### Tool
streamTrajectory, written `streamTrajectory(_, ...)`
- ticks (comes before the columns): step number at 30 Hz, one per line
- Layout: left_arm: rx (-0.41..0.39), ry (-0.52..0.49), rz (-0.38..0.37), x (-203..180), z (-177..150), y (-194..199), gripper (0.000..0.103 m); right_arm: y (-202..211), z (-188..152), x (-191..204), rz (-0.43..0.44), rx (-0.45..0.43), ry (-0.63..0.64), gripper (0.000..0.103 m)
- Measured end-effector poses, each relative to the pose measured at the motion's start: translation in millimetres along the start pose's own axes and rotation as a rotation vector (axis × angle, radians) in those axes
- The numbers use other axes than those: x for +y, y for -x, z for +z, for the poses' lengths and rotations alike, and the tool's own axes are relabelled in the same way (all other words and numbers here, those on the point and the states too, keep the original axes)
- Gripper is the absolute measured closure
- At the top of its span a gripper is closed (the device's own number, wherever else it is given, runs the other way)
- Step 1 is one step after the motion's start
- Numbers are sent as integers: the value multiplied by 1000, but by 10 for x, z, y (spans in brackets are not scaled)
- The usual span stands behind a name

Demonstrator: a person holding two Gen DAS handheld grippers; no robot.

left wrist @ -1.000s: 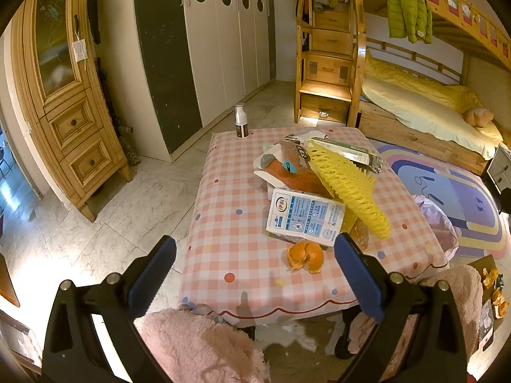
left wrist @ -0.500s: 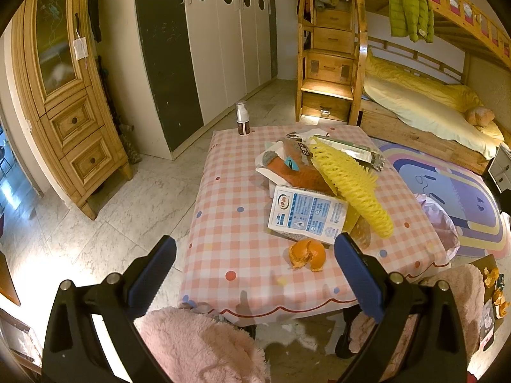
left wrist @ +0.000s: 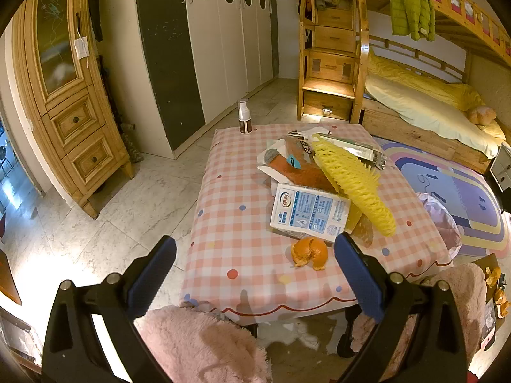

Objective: Collect trash
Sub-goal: 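Move both tools toward the table of trash, then grasp the yellow foam net with the right tool while the left tool grasps the orange peel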

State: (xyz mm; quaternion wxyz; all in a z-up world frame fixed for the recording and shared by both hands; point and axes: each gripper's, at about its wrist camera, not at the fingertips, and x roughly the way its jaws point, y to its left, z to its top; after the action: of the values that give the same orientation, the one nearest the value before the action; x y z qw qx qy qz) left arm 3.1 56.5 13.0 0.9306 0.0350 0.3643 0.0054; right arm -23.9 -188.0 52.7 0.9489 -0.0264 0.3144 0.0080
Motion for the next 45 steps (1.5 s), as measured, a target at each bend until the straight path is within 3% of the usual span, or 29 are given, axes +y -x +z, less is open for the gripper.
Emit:
streamTrajectory(17, 25, 2, 27, 120, -119, -115, 7, -122, -22, 57, 7, 21, 23, 6)
streamTrajectory(22, 56, 3, 47, 188, -163, -252, 7, -373, -51, 266, 46, 59, 67, 6)
streamTrajectory(24, 63, 5, 50, 232, -174, -300, 7, -563, -77, 327, 48, 147, 99, 6)
streamTrajectory(28, 77, 21, 42, 254, -133, -384, 7, -819, -97, 509, 116, 159, 152, 6)
streamTrajectory(35, 86, 15, 25, 272, -124, -540, 7, -1111, -145, 752, 103, 125, 240, 7)
streamTrajectory(43, 87, -8, -11, 190, -99, -759, 13, -1331, -140, 932, 153, 114, 292, 14)
streamTrajectory(44, 87, -13, -14, 186, -98, -770, 14, -1356, -137, 954, 156, 119, 304, 17)
streamTrajectory(45, 89, -16, -16, 174, -100, -778, 16, -1390, -133, 978, 153, 129, 316, 31)
